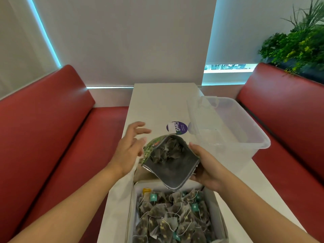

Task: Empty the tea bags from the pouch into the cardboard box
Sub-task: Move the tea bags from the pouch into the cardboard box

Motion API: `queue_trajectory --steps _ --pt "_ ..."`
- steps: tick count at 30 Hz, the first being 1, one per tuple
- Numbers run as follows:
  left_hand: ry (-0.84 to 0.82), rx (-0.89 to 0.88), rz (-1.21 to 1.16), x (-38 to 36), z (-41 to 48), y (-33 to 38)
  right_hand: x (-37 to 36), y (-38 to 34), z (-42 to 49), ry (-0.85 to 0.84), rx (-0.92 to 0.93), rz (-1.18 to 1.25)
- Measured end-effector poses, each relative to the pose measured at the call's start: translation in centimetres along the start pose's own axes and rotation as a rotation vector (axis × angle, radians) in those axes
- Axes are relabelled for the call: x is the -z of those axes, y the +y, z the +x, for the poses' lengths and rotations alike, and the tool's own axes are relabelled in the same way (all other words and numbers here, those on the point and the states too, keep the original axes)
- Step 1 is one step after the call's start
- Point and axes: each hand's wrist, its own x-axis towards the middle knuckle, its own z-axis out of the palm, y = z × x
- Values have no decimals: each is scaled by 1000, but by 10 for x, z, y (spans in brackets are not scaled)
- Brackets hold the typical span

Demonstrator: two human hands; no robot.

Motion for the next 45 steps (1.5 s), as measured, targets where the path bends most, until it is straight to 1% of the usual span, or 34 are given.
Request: queue_trajectory --steps 1,2,3,4,5,6,7,11,14,15,18,21,25,28,32,34,37,38,41,43,45 --pt "102 137 -64 2 4 -14 -1 1 3 -3 -9 9" --pt "147 316 -90 3 8 -26 -1 1 7 -19 -7 20" --pt "136 515 -109 4 13 -39 0 0 10 -48 -4 36" --pt "84 687 -144 4 17 -48 1 -2 14 -87 -7 66" --pt "35 812 -183 3 20 -55 2 -4 17 -129 -20 113" --pt "1 878 -206 1 23 -58 3 -5 21 -154 -40 157" --pt "-38 905 -204 -1 28 -60 2 -5 24 -156 -60 185" --pt "-158 933 -240 -10 56 -75 -2 2 45 -84 -141 127" --pt "-148 915 -275 -8 74 -92 1 4 62 -47 -125 117" --pt "-144 886 -274 -5 75 -98 2 5 65 -54 -104 120" --pt "-109 972 -290 -6 83 -115 5 9 79 -82 -37 154" --pt "-86 1036 -332 -16 99 -129 -1 6 89 -93 -33 233" --pt "-125 1052 -455 -26 109 -122 -11 2 100 -118 -5 181" --pt "-151 1082 -484 -25 109 -118 -12 -3 104 -141 34 165" --pt "-97 1034 -584 -20 111 -108 -13 -10 95 -154 87 137" --pt "-67 991 -647 -16 111 -100 -16 -14 86 -175 147 143" --pt "-33 914 -714 -10 108 -88 -18 -19 70 -170 222 253" --pt "-31 887 -736 -8 106 -82 -16 -19 63 -181 202 329" --pt "-3 801 -806 -4 101 -73 -10 1 40 -245 8 507" --pt "20 749 -847 -1 99 -69 -8 21 26 -369 -82 566" --pt "21 706 -887 0 97 -66 -8 34 17 -474 -120 567"
